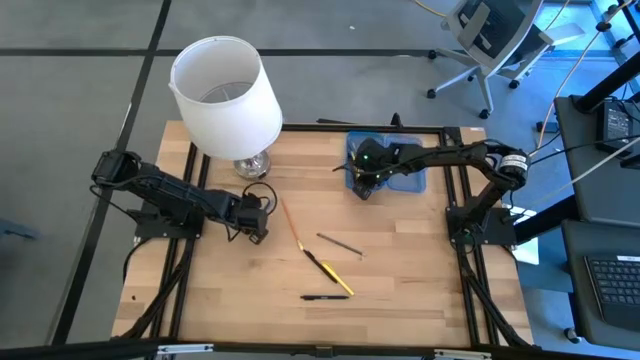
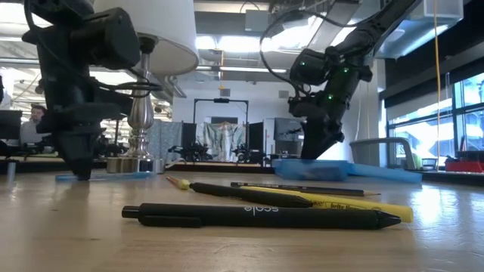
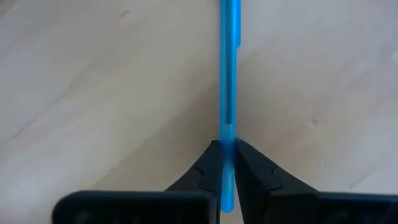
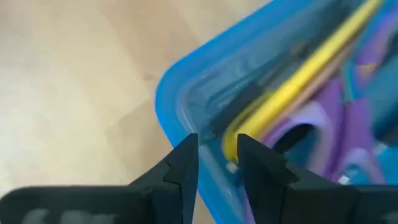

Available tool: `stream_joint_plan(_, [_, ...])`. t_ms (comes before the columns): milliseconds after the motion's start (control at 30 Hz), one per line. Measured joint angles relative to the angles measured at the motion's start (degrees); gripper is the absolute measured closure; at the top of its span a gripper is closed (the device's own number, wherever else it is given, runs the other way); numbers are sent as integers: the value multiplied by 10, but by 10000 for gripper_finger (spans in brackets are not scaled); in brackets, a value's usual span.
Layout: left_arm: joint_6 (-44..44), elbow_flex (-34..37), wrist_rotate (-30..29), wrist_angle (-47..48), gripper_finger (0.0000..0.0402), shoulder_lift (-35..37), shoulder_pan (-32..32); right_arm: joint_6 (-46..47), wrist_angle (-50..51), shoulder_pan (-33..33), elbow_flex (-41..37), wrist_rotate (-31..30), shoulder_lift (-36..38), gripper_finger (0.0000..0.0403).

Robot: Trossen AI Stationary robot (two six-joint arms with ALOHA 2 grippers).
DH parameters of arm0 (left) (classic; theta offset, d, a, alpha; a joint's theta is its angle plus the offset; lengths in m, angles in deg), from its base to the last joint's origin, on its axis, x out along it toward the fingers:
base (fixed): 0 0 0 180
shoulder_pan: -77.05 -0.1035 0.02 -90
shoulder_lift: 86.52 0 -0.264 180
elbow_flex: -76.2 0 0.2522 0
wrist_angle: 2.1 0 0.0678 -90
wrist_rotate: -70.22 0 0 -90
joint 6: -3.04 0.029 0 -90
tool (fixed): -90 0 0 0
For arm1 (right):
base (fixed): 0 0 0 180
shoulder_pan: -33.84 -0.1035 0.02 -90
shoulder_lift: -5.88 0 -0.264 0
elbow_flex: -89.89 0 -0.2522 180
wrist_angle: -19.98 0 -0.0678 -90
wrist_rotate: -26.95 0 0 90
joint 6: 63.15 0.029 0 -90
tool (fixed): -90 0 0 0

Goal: Pick & place school supplies into a supply box
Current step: Put the blue pen into the blue supply box

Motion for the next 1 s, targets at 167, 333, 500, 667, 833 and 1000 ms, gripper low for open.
stream_joint_plan(167, [44,0,-8,-5,387,0,4,5,-11,-56,-1,6,0,288])
stream_joint_plan(333, [103,-17,-16,-6,387,-3,10,-31,-66,-132,-1,8,0,288])
stream_joint_plan(500, [143,-36,-12,-17,388,-4,12,-77,-113,-181,-1,-7,0,288])
stream_joint_plan(667, [176,-45,8,-51,388,-3,18,-90,-168,-210,-1,-11,0,288])
stream_joint_plan(833, [201,-45,34,-131,389,-3,22,-120,-235,-240,-1,23,0,288])
stream_joint_plan(1000, [238,-45,64,-285,389,-2,22,-167,-268,-263,-1,32,1,288])
